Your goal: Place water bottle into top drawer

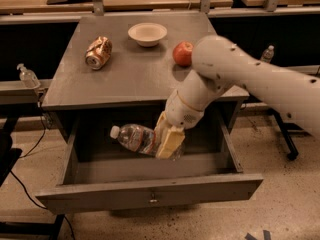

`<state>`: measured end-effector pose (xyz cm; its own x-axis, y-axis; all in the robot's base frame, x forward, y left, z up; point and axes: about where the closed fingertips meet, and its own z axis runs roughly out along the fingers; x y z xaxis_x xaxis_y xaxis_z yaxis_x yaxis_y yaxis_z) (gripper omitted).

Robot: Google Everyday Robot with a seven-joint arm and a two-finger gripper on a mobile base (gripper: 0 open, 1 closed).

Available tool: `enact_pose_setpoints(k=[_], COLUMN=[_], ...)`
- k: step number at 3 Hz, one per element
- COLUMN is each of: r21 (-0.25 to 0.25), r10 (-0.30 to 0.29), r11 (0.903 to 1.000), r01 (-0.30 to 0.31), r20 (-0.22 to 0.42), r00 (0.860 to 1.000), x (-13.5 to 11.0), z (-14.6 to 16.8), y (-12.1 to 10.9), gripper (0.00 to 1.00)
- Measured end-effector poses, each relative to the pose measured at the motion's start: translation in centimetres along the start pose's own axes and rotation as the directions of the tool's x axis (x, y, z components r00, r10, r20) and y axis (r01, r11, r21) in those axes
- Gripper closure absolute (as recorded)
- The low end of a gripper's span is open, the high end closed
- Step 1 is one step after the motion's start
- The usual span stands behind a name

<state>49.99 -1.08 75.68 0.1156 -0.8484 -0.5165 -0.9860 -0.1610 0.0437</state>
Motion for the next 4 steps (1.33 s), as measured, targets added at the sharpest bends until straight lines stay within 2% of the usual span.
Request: enact_pose_setpoints(k=[1,2,3,4], r21=[-0.008,-0.008,-0.003,0.035], r10=[0.122,0.122,0.16,0.205], r11=[0.9926,0.9926,0.9871,0.9784], r01=[-0.121,-0.121,-0.16,-0.204], r20=[0.058,0.058,0.031,-0.052], r00=[0.991,0.991,0.987,0.977], x=[0.7,0.7,1.5,3.2], z=[5.7,5.7,6.9,8.2], y=[-0.4,-0.4,-1.0,-1.4], gripper=[1.0,1.0,1.0,1.0])
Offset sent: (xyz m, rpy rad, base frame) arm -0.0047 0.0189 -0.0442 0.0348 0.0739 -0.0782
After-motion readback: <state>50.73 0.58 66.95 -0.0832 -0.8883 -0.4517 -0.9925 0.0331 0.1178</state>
